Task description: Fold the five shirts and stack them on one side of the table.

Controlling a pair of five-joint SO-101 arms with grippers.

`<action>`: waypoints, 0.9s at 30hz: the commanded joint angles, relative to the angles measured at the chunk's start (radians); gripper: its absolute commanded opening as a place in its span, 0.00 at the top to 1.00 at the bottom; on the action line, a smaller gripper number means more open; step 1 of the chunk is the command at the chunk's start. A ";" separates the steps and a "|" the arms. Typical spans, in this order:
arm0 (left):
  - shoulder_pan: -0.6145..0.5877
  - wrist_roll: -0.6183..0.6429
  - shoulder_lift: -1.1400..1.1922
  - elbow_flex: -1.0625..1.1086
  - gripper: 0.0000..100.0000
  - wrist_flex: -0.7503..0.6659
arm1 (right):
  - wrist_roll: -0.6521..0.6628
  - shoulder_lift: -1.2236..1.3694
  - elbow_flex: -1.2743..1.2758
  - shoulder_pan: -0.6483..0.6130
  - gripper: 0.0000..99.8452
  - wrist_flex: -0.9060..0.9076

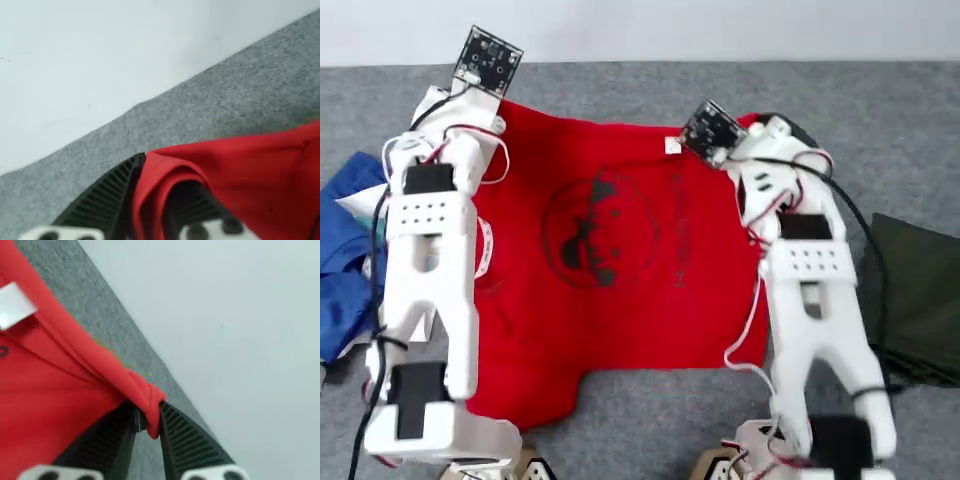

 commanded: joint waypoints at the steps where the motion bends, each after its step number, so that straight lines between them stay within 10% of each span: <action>1: -0.009 -0.011 0.012 -0.101 1.00 -0.002 | 0.011 0.059 -0.155 -0.021 0.99 -0.016; 27: -0.032 -0.362 0.009 -0.223 1.00 1.135 | 0.026 -0.053 -0.186 0.030 0.99 0.915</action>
